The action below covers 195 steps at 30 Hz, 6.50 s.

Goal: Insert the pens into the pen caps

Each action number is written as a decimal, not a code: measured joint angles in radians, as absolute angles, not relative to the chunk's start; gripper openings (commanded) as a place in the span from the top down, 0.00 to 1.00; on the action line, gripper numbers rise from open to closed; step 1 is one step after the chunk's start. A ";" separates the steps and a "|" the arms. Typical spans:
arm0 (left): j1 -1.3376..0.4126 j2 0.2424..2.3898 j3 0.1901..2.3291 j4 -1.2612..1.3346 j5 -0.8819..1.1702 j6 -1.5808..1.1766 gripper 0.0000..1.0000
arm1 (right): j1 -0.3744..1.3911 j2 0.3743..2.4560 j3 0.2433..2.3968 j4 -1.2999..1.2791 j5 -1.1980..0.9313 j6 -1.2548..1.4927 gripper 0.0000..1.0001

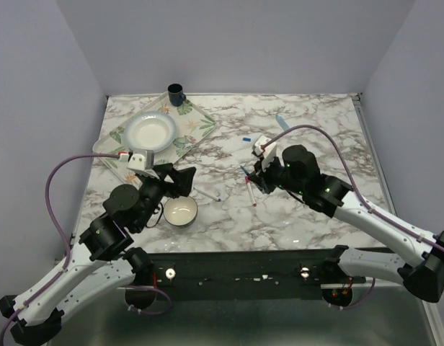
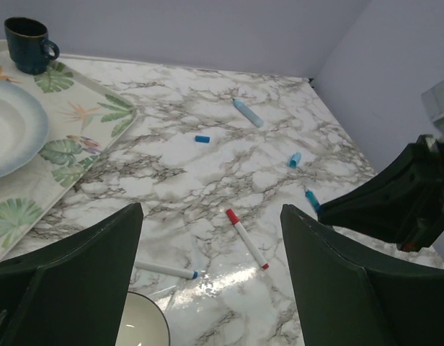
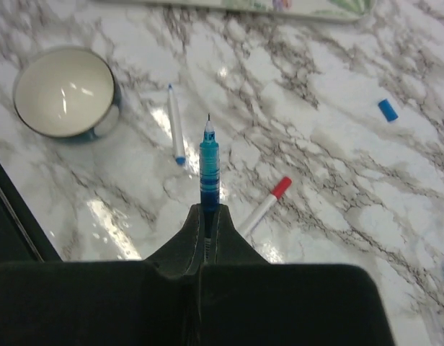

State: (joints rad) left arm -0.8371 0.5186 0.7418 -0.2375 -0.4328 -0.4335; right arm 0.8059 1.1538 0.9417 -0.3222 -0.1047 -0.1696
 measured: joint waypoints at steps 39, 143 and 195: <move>-0.837 0.852 0.823 0.015 0.301 -0.573 0.24 | 0.805 0.894 0.701 0.405 -0.278 0.611 0.99; -0.781 0.865 0.874 -0.167 -0.051 -0.282 1.00 | 0.063 1.789 1.182 -0.749 0.319 1.708 0.52; -0.814 0.801 0.874 -0.167 -0.128 -0.277 1.00 | 0.051 1.806 1.152 -0.645 0.149 1.178 0.59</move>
State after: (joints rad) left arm -0.8139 0.8005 0.8742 -0.1673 -0.1284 -0.2771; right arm 0.0505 1.8065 1.1519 -0.6449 0.1486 1.1782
